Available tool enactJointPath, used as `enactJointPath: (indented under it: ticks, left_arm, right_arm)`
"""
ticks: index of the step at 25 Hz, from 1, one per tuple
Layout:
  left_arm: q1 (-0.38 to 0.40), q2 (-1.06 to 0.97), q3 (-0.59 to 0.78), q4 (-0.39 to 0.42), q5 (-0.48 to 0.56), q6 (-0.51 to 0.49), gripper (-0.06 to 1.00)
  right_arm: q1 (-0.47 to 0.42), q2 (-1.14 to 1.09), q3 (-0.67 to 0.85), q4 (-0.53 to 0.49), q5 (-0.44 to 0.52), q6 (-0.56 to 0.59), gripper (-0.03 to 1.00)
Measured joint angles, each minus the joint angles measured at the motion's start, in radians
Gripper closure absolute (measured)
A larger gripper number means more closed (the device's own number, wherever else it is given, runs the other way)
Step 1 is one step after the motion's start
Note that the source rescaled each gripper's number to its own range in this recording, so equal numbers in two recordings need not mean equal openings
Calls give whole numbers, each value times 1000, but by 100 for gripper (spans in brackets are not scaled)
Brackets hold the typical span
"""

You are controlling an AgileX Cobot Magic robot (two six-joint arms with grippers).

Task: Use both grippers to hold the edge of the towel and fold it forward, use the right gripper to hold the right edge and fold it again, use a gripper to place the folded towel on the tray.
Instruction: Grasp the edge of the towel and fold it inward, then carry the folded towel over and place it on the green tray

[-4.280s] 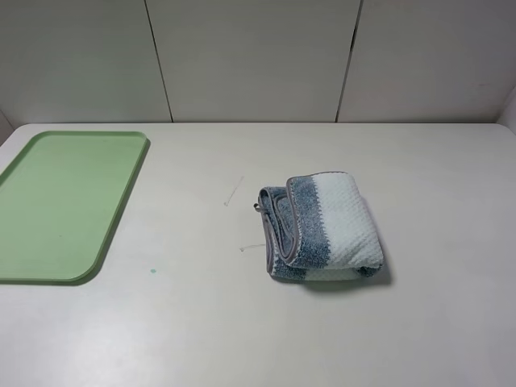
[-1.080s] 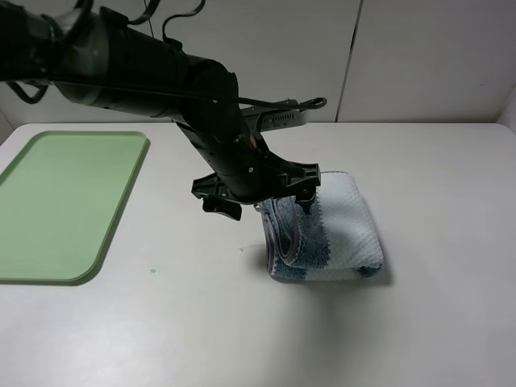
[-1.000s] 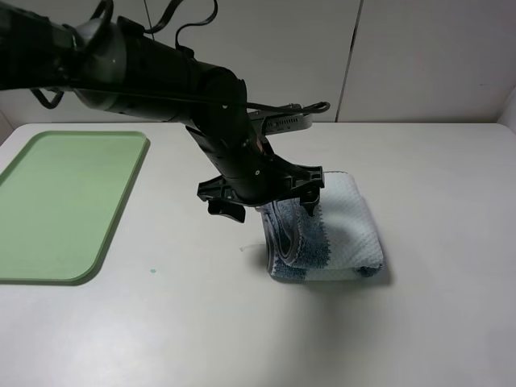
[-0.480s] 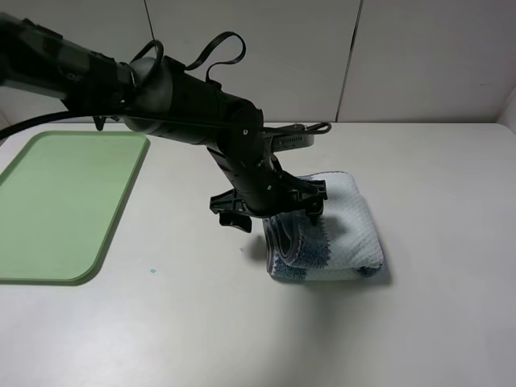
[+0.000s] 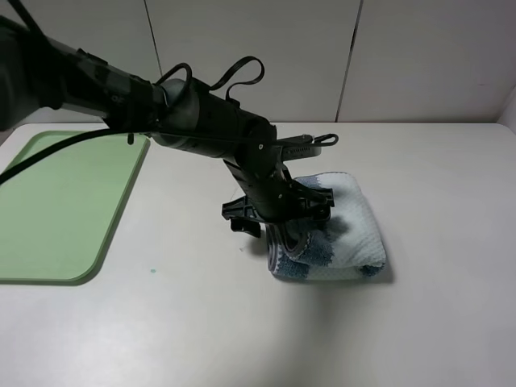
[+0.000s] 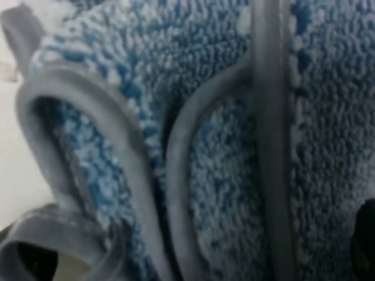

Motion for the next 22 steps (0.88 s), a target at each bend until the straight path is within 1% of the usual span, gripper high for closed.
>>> enactJointPath:
  ticks: [6, 7, 9, 13, 16, 18, 19, 22]
  left_arm:
    - [-14, 11, -8, 10, -20, -2, -5]
    - [-14, 11, -8, 10, -22, -2, -4]
    - [-14, 11, -8, 10, -25, -2, 3]
    - [-15, 18, -8, 6, -34, -3, 28]
    - [-15, 21, -8, 2, -43, -3, 53]
    - [-15, 21, -8, 2, -47, -5, 71]
    - [-15, 21, -8, 2, -47, -5, 77]
    - [-16, 21, -8, 2, -50, -5, 77]
  right_arm:
    - [0, 0, 0, 0, 0, 0, -3]
    - [0, 0, 0, 0, 0, 0, -3]
    - [0, 0, 0, 0, 0, 0, -3]
    - [0, 0, 0, 0, 0, 0, -3]
    - [0, 0, 0, 0, 0, 0, -3]
    - [0, 0, 0, 0, 0, 0, -3]
    - [0, 0, 0, 0, 0, 0, -3]
    - [0, 0, 0, 0, 0, 0, -3]
